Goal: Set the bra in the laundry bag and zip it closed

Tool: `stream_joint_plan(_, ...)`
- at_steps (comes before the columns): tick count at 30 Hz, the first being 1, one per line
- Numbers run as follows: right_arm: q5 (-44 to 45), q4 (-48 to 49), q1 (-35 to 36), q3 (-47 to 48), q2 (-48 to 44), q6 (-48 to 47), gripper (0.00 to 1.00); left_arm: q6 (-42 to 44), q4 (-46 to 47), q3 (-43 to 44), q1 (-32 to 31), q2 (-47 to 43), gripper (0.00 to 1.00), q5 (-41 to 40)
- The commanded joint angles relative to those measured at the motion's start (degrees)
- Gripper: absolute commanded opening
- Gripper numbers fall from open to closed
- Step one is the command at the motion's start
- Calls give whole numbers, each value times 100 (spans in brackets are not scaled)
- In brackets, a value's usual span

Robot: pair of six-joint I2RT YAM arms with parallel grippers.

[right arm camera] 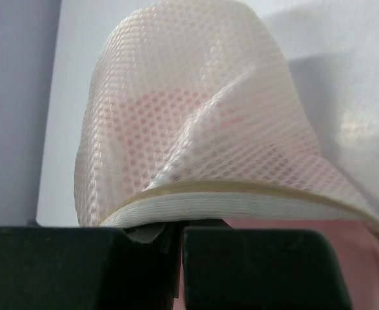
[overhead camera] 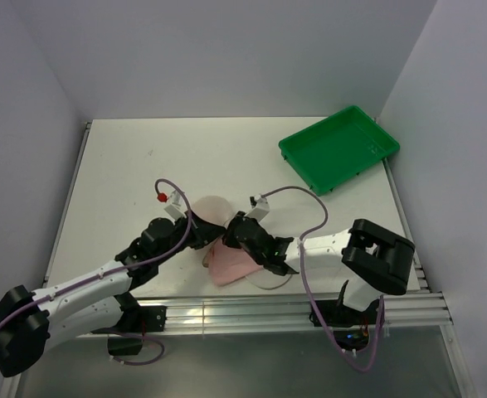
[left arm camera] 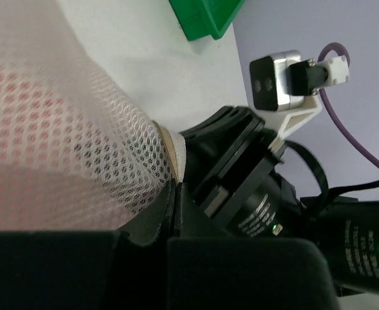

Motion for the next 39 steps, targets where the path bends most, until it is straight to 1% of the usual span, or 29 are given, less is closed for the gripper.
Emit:
stream_joint_plan(1, 852, 932, -159, 77, -135, -9, 0, -55, -58, -24, -49, -378, 0, -124)
stream_joint_plan(3, 977, 1178, -150, -2, -259, 51, 0, -64, -121, -68, -49, -449, 0, -169)
stream_joint_plan(5, 960, 1310, -150, -64, -163, 166, 0, -73, -174, -112, -49, -458, 0, -195)
stream_joint_plan(6, 838, 1293, -159, -20, 116, 244, 5, -90, -174, -147, -49, -475, 0, -195)
stream_joint_plan(8, 487, 1240, -176, -10, 346, 411, 12, -90, -226, -252, -49, -528, 0, -222)
stream_joint_plan(9, 389, 1301, -185, -80, 443, 482, 27, -108, -270, -296, -49, -563, 0, -413)
stream_joint_plan(11, 13, 1293, -246, -256, 349, 413, 46, -117, -376, -393, -49, -616, 0, -581)
stream_joint_plan(12, -68, 1232, -273, -318, 252, 360, 64, -65, -420, -402, -49, -607, 0, -634)
stream_joint_plan(13, -190, 935, -308, -388, 155, 177, 71, -29, -438, -402, -49, -573, 0, -696)
stream_joint_plan(16, -350, 494, -352, -616, -442, -27, 73, 24, -421, -420, -49, -432, 0, -793)
stream_joint_plan(17, -428, 293, -361, -661, -609, -123, 76, 24, -412, -420, -49, -388, 0, -802)
stream_joint_plan(18, -481, 73, -370, -679, -924, -237, 81, 41, -368, -420, -49, -318, 0, -819)
stream_joint_plan(20, -517, -366, -379, -740, -1398, -413, 84, 50, -306, -428, -49, -265, 0, -820)
stream_joint_plan(21, -534, -499, -379, -775, -1575, -510, 88, 59, -280, -428, -49, -247, 0, -819)
stream_joint_plan(24, -456, -1070, -475, -1055, -2261, -660, 88, 94, -271, -428, -49, -264, 0, -837)
stream_joint_plan(27, -605, -1527, -940, -1249, -2763, -704, 88, 103, -227, -428, -58, -212, 0, -819)
stream_joint_plan(28, -570, -1668, -1054, -1381, -2859, -730, 85, 103, -210, -420, -49, -186, 0, -785)
stream_joint_plan(29, -404, -2078, -1282, -1408, -2947, -765, 74, 103, -166, -411, -49, -168, 0, -767)
stream_joint_plan(32, -78, -2695, -1529, -1487, -2984, -836, 60, 103, -139, -402, -49, -159, 0, -749)
stream_joint_plan(33, -130, -2732, -1713, -1522, -2957, -888, 56, 112, -130, -393, -58, -168, 0, -749)
stream_joint_plan(34, -165, -2750, -1810, -1566, -2922, -906, 56, 112, -130, -376, -49, -168, 0, -749)
stream_joint_plan(37, -315, -2698, -1987, -1558, -2650, -959, 67, 129, -121, -332, -49, -133, 0, -732)
stream_joint_plan(38, -323, -2558, -1987, -1558, -2484, -950, 74, 121, -113, -323, -58, -133, 0, -714)
stream_joint_plan(39, -411, -2478, -2013, -1566, -2378, -941, 75, 121, -87, -323, -49, -124, 0, -705)
